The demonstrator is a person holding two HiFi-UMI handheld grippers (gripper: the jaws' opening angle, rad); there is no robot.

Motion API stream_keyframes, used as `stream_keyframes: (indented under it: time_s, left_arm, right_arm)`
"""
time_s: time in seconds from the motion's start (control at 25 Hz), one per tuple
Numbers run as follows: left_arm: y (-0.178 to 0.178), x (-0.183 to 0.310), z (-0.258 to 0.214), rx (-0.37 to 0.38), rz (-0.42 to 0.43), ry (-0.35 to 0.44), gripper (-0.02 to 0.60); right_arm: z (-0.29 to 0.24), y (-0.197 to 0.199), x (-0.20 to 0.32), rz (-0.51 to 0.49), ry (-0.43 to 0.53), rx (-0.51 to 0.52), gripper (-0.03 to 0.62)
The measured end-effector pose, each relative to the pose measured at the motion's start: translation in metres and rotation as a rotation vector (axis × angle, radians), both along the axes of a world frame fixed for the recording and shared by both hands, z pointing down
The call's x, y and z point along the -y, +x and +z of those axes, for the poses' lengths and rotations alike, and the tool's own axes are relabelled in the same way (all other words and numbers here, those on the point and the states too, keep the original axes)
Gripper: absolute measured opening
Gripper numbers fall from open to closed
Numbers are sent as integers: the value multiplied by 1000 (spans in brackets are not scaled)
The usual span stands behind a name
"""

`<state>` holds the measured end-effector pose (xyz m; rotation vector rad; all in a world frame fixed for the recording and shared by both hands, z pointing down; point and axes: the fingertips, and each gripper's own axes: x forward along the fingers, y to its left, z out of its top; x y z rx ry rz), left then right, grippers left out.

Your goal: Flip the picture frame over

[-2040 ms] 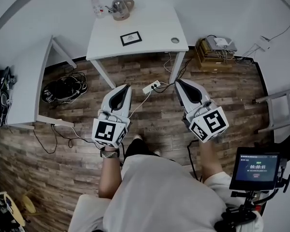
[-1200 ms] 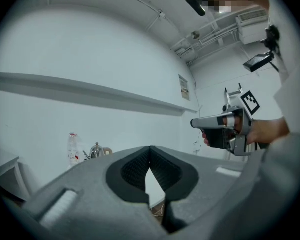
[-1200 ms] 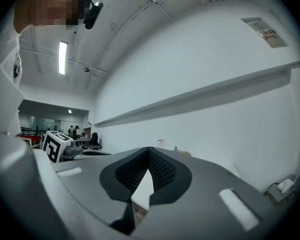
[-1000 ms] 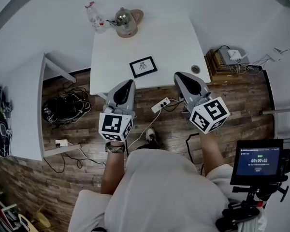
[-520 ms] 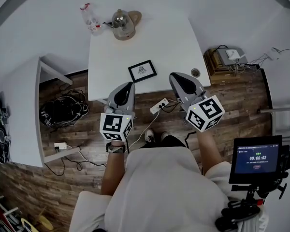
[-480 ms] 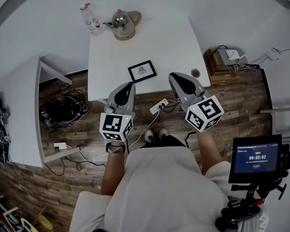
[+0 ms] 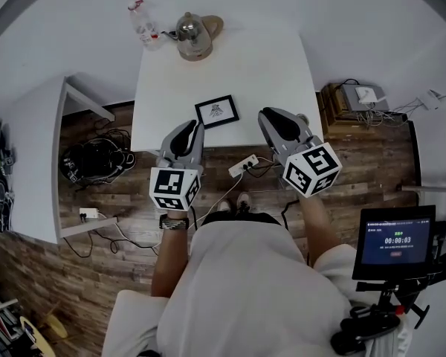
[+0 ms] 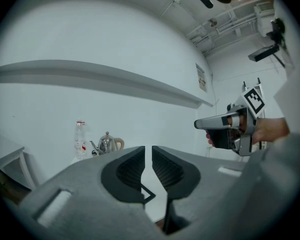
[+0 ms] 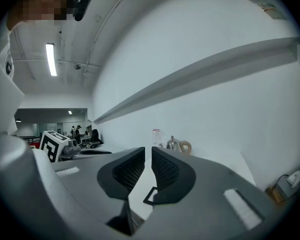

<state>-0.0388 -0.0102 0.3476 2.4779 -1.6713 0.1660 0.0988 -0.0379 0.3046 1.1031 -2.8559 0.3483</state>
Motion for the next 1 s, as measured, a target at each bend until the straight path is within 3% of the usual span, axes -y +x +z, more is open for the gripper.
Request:
stream_keyframes:
  time_s: [0.4,0.52,0.8,1.0]
  left_arm:
    - [2,13,26,29,-89,-67,64]
    - [-3,20,39,49,-123,-92,72]
    - [-33,51,100,48,-152,-211,87]
    - [-43,64,116,60,-162,-239,94]
  right_arm:
    - [26,3,22,-62,-49,-40,53]
    - [45,5,31,-74,-109,-37,120]
    - [111,-17,68,-46,-249,-49,118]
    - [149,-25,73,-35,-318,-87,118]
